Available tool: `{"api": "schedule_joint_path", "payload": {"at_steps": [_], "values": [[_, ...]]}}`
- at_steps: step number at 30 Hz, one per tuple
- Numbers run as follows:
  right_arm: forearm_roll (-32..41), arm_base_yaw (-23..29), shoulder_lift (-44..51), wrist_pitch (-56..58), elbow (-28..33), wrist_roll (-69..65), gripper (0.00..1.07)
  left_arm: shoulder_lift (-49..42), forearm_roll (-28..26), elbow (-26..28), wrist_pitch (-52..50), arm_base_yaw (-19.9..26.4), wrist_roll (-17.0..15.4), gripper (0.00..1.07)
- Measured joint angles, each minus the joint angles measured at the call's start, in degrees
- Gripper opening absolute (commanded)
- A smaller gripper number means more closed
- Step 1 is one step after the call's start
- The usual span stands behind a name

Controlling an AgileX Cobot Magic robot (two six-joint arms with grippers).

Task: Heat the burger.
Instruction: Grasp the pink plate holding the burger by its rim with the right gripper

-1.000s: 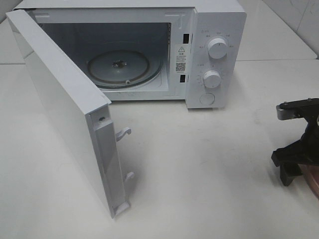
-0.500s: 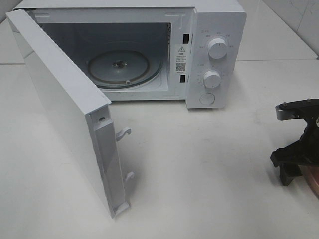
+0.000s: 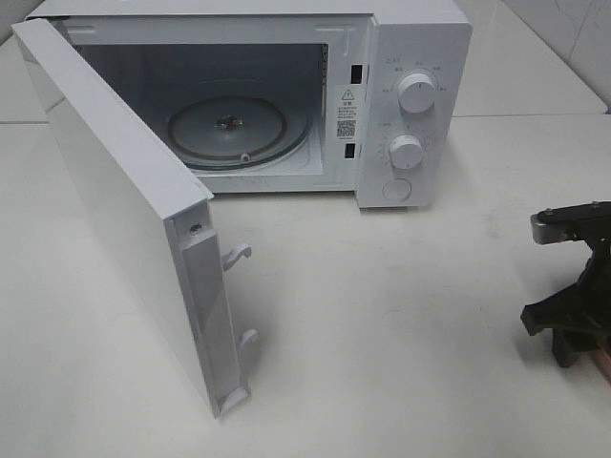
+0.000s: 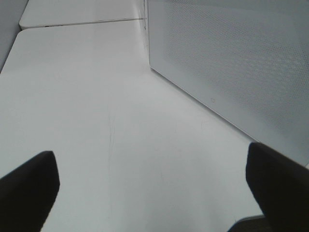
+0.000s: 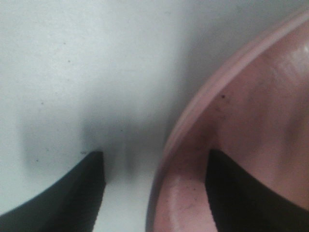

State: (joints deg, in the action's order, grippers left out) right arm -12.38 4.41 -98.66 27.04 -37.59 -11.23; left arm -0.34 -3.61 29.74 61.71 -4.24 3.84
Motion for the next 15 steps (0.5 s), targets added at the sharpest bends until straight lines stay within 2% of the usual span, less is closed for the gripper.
{"api": "schedule_joint_path", "payload": {"at_steps": [1, 3, 4, 5, 6, 7, 8, 11, 15], "values": [[0.0, 0.0, 0.0, 0.0, 0.0, 0.0, 0.49, 0.0, 0.0, 0.0, 0.0, 0.0, 0.0, 0.98], [-2.18, 0.0, 0.23, -0.46, 0.74, -2.41, 0.32, 0.0, 0.0, 0.0, 0.0, 0.0, 0.0, 0.98], [-2.18, 0.0, 0.23, -0.46, 0.74, -2.41, 0.32, 0.0, 0.0, 0.0, 0.0, 0.0, 0.0, 0.98], [-3.84, 0.0, 0.23, -0.52, 0.86, -4.47, 0.2, 0.0, 0.0, 0.0, 0.0, 0.0, 0.0, 0.98], [-4.18, 0.0, 0.23, -0.52, 0.86, -5.44, 0.16, 0.0, 0.0, 0.0, 0.0, 0.0, 0.0, 0.98], [-4.18, 0.0, 0.23, -0.52, 0.86, -5.44, 0.16, 0.0, 0.0, 0.0, 0.0, 0.0, 0.0, 0.98], [-5.04, 0.06, 0.23, -0.46, 0.86, -7.28, 0.06, 0.0, 0.0, 0.0, 0.0, 0.0, 0.0, 0.98], [-6.07, 0.06, 0.29, -0.29, 0.86, -8.65, 0.0, 0.0, 0.0, 0.0, 0.0, 0.0, 0.0, 0.98], [-6.7, 0.06, 0.29, 0.11, 0.86, -9.28, 0.0, 0.0, 0.0, 0.0, 0.0, 0.0, 0.0, 0.98]]}}
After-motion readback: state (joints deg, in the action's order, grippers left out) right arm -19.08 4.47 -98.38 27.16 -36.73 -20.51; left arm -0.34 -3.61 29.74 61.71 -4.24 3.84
